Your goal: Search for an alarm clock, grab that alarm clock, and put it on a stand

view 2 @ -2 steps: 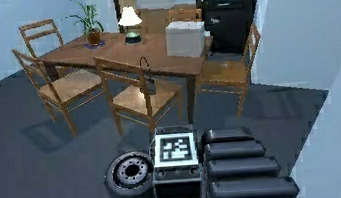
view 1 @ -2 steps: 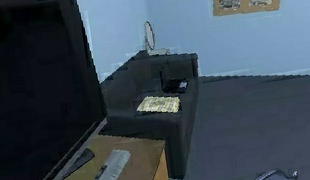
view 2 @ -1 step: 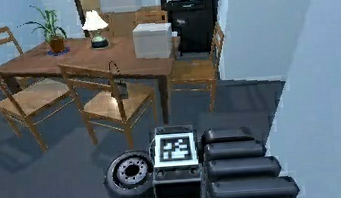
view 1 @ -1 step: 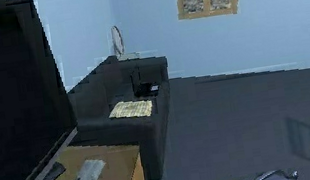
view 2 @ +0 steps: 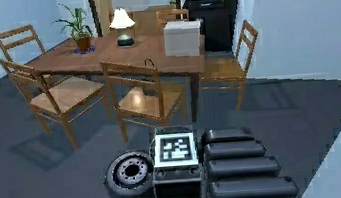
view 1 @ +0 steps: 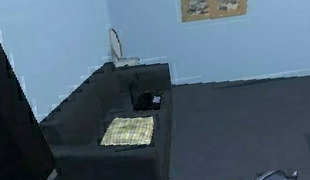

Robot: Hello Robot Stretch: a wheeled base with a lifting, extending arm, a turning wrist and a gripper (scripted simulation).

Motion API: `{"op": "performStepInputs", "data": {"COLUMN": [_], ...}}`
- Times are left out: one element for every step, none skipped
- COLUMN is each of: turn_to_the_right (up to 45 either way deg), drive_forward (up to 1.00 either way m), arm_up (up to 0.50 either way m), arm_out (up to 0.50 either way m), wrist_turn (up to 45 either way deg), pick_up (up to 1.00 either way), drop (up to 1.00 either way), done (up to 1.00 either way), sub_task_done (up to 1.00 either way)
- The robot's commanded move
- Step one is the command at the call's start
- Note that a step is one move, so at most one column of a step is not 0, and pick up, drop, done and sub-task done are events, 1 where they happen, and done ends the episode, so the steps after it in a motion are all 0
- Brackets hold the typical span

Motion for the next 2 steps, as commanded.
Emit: {"op": "performStepInputs", "data": {"turn_to_the_right": [-45.0, -45.0], "drive_forward": [0.0, 0.0], "arm_up": [0.0, 0.0], "arm_out": [0.0, 0.0], "wrist_turn": [0.0, 0.0], "pick_up": [0.0, 0.0], "drop": [0.0, 0.0], "done": [0.0, 0.0], "sub_task_done": [0.0, 0.0]}}
